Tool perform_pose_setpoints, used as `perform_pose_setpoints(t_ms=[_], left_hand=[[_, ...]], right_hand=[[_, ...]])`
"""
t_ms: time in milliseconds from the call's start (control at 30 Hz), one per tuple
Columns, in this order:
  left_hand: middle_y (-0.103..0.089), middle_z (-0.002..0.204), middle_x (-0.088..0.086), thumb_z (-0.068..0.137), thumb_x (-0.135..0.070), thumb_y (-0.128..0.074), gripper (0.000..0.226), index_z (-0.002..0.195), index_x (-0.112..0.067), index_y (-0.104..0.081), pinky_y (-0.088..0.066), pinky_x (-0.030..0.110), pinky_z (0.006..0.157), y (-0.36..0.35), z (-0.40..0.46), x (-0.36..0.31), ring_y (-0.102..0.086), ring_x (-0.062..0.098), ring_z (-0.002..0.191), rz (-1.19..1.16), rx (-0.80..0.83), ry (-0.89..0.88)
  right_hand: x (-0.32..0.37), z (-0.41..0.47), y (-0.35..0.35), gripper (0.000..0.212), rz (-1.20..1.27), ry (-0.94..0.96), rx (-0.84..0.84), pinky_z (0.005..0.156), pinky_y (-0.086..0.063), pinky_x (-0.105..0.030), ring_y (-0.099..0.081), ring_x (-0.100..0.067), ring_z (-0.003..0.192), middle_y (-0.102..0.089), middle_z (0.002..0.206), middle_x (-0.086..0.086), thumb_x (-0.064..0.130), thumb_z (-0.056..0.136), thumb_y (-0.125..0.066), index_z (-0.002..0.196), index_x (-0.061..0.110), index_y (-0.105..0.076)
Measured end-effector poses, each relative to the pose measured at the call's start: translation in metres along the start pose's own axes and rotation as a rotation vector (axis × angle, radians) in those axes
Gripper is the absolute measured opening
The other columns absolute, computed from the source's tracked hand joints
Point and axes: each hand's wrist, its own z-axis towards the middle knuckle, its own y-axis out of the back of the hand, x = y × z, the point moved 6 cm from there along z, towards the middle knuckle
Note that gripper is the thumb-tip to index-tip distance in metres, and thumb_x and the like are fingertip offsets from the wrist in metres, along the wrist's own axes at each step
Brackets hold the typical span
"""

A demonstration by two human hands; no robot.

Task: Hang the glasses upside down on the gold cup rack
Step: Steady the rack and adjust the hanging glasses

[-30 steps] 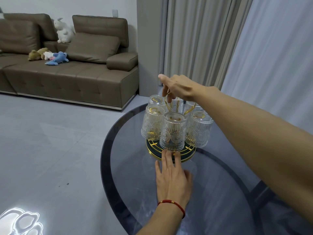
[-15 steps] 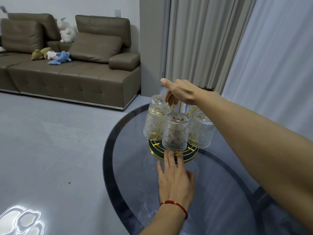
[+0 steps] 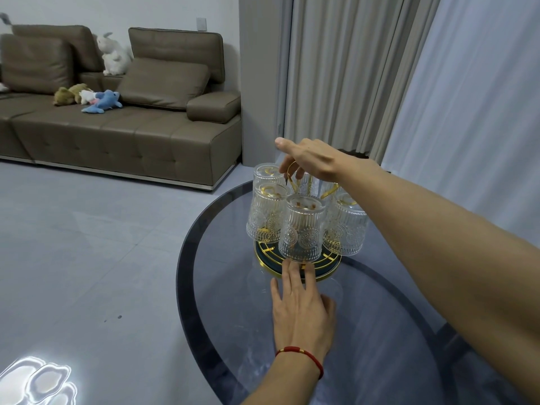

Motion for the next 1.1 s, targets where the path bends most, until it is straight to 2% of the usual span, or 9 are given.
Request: perform_pose_setpoints(t_ms=[433, 733, 833, 900, 967, 1033, 1100], left_hand=[[-0.025, 0.162, 0.013, 0.093, -0.031, -0.045, 0.064, 0.153, -0.018, -0.029, -0.017, 0.053, 0.123, 0.002, -0.001, 0.0, -0.009, 0.03, 0.154, 0.018, 0.001, -0.006], [-0.025, 0.162, 0.013, 0.093, -0.033, -0.045, 0.063, 0.153, -0.018, -0.029, -0.017, 0.053, 0.123, 0.0, -0.001, 0.001, -0.009, 0.03, 0.154, 0.018, 0.014, -0.003], [-0.023, 0.163, 0.012, 0.094, -0.034, -0.042, 0.064, 0.154, -0.019, -0.027, -0.015, 0.053, 0.123, 0.0, 0.0, 0.001, -0.007, 0.029, 0.154, 0.024, 0.027, -0.003], [-0.021, 0.163, 0.011, 0.095, -0.034, -0.042, 0.063, 0.154, -0.019, -0.026, -0.015, 0.052, 0.124, 0.0, 0.0, 0.001, -0.007, 0.029, 0.154, 0.027, 0.029, -0.004], [-0.019, 0.163, 0.009, 0.096, -0.034, -0.042, 0.063, 0.155, -0.019, -0.024, -0.015, 0.052, 0.124, 0.0, 0.0, 0.002, -0.005, 0.028, 0.154, 0.04, 0.034, -0.004], [-0.017, 0.162, 0.008, 0.097, -0.035, -0.04, 0.064, 0.155, -0.019, -0.022, -0.016, 0.051, 0.123, -0.001, 0.0, 0.001, -0.004, 0.029, 0.154, 0.065, 0.048, -0.011], [-0.018, 0.16, 0.008, 0.096, -0.035, -0.038, 0.063, 0.154, -0.018, -0.022, -0.018, 0.05, 0.122, 0.0, 0.0, 0.0, -0.005, 0.028, 0.153, 0.074, 0.056, -0.012]], right_hand=[[0.003, -0.002, 0.0, 0.082, -0.019, -0.01, 0.016, 0.094, -0.051, -0.043, -0.073, -0.022, 0.087, -0.08, 0.094, 0.0, 0.072, 0.095, -0.021, 0.099, 0.016, -0.08], [0.006, -0.005, 0.004, 0.075, 0.002, 0.002, -0.006, 0.091, -0.054, -0.041, -0.074, -0.025, 0.086, -0.079, 0.1, -0.009, 0.061, 0.104, -0.025, 0.109, 0.006, -0.076], [0.012, -0.015, 0.023, 0.06, 0.089, 0.039, -0.186, 0.092, -0.057, -0.044, -0.073, -0.025, 0.091, -0.077, 0.1, -0.011, 0.044, 0.108, -0.033, 0.103, 0.002, -0.076], [0.018, -0.028, 0.044, 0.04, 0.078, 0.089, -0.436, 0.086, -0.059, -0.047, -0.073, -0.026, 0.087, -0.076, 0.091, -0.008, 0.029, 0.103, -0.046, 0.096, 0.003, -0.076], [0.029, -0.048, 0.052, 0.028, 0.0, 0.131, -0.656, 0.079, -0.06, -0.045, -0.07, -0.022, 0.08, -0.074, 0.084, -0.003, 0.025, 0.096, -0.052, 0.095, 0.007, -0.074], [0.045, -0.065, 0.038, 0.025, -0.134, 0.166, -0.659, 0.072, -0.06, -0.043, -0.069, -0.022, 0.074, -0.072, 0.08, -0.003, 0.03, 0.092, -0.053, 0.092, 0.013, -0.071], [0.055, -0.072, 0.007, 0.03, -0.387, 0.129, -0.47, 0.073, -0.059, -0.042, -0.068, -0.024, 0.074, -0.071, 0.078, -0.002, 0.04, 0.091, -0.052, 0.09, 0.017, -0.069]])
